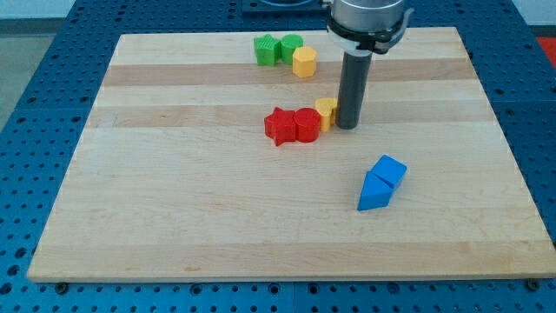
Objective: Move the yellow heart to the top of the red circle
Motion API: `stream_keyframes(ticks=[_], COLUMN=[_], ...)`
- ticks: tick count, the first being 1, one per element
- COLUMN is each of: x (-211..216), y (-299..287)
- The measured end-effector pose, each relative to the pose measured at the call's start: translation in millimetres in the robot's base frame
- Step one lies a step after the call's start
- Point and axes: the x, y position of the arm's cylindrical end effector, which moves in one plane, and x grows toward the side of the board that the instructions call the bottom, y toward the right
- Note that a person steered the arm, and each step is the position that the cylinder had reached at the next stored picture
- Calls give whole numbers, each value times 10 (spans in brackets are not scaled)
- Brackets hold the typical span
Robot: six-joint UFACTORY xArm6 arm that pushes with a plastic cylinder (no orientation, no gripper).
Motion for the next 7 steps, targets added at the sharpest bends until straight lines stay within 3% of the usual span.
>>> stream_keyframes(ticks=[3, 5, 7], x=[14, 1, -286], y=[-516, -164, -127])
